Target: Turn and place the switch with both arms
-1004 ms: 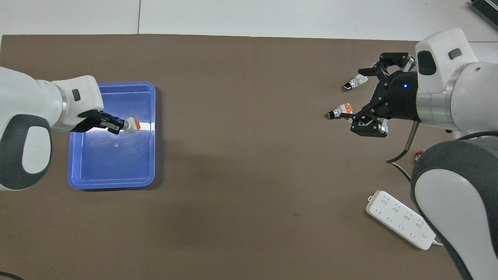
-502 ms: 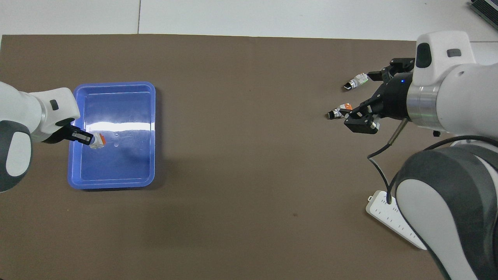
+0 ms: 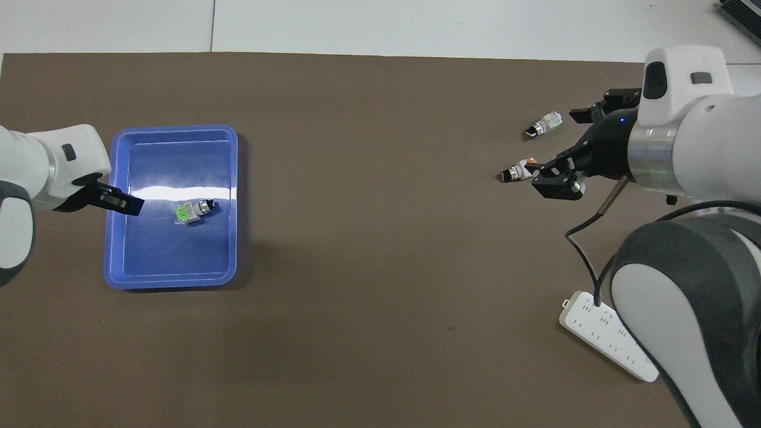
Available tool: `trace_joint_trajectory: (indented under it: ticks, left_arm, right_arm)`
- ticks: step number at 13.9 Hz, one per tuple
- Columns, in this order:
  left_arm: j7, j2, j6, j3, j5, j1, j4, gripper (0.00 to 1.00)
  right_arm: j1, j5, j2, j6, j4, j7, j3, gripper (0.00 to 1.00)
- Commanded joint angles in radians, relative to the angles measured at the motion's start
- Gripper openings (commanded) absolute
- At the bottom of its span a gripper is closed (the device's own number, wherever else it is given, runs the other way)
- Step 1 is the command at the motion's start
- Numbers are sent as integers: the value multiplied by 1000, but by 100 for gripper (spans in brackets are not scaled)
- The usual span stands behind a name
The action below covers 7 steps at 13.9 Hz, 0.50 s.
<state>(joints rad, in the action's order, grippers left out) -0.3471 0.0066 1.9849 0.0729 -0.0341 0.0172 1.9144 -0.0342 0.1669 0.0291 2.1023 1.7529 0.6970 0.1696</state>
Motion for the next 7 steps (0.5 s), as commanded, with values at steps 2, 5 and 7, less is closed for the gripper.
trace_joint_trajectory:
  ticks: [2, 5, 7]
  left_arm:
    - [20, 55, -148, -1, -26, -32, -191, 89]
    - [49, 58, -247, 5, -17, -36, -279, 89]
    - [126, 55, -300, 7, -12, -69, -311, 88]
  right_arm:
    - [1, -27, 5, -37, -21, -120, -66, 100]
    - [-26, -29, 26, -76, -21, -288, -139, 100]
    - [-33, -35, 41, -126, -21, -400, -174, 100]
